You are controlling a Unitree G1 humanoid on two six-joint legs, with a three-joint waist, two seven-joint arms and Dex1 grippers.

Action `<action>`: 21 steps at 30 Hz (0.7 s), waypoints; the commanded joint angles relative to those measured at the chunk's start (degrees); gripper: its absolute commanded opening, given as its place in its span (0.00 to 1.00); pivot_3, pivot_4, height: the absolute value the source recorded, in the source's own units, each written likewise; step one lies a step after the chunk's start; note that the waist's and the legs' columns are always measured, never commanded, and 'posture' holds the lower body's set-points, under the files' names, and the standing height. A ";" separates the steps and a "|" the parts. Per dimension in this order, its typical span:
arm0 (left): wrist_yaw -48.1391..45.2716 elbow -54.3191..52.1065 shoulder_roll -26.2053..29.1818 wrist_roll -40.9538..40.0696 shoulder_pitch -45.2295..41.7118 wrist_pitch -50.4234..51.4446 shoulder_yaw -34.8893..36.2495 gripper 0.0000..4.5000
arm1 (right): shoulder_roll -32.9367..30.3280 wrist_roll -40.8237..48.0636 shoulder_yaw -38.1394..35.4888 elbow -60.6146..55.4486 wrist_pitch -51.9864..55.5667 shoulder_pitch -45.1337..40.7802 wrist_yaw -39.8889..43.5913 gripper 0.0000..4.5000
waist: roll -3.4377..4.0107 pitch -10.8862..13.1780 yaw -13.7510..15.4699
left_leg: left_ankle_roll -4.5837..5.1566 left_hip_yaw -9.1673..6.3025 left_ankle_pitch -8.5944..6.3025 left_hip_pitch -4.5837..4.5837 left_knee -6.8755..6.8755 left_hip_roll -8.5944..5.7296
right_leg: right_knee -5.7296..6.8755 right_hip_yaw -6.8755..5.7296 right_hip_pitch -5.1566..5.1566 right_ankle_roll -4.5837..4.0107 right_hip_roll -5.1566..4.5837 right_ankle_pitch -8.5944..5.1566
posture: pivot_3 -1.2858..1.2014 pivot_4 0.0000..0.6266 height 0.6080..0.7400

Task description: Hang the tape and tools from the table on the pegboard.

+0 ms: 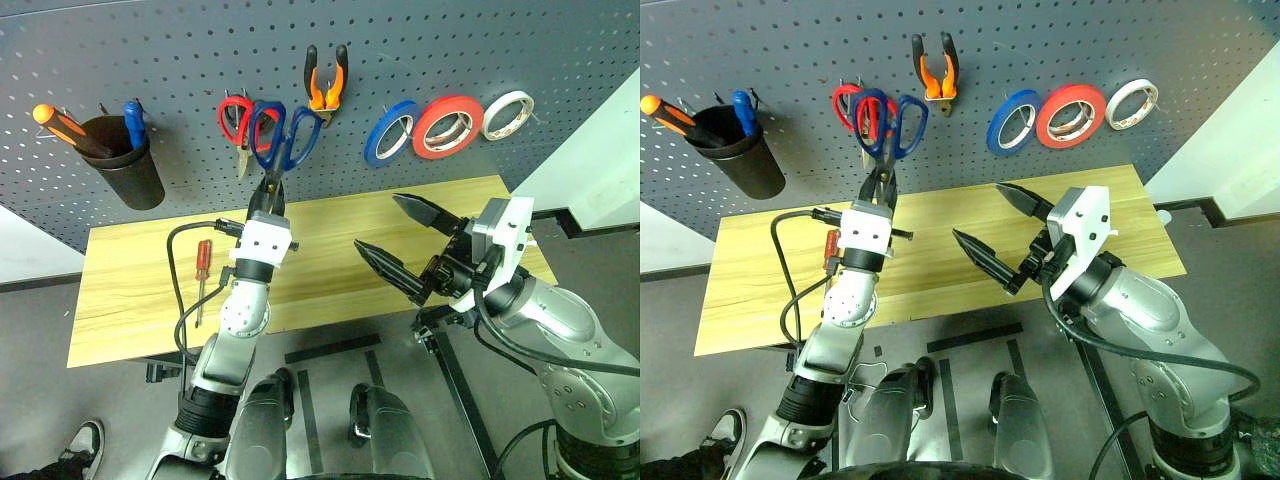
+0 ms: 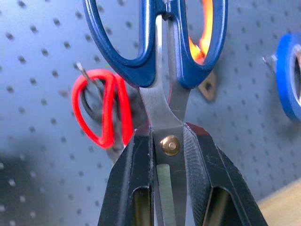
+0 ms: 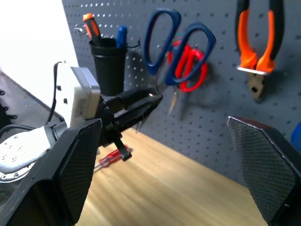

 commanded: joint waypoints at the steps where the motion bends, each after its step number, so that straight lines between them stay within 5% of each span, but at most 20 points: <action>1: 1.16 0.41 -0.16 0.11 -1.94 -1.35 1.91 0.13 | -0.26 -0.58 0.26 -0.36 -1.71 -0.69 0.19 1.00 | 0.00 0.00 -0.01 | 0.00 0.00 0.00 0.00 0.00 0.00 | 0.01 0.00 0.00 0.00 0.00 0.00 | 0.52 0.46 1.00; 21: 0.61 3.21 1.15 -1.15 -1.97 -0.33 6.88 0.13 | -1.49 -0.95 -0.24 -0.56 -1.35 0.55 -0.68 1.00 | 0.00 0.00 -0.04 | 0.05 -0.16 -0.03 0.01 0.39 0.01 | 0.17 -0.07 0.18 0.09 0.00 0.03 | 0.52 0.47 1.00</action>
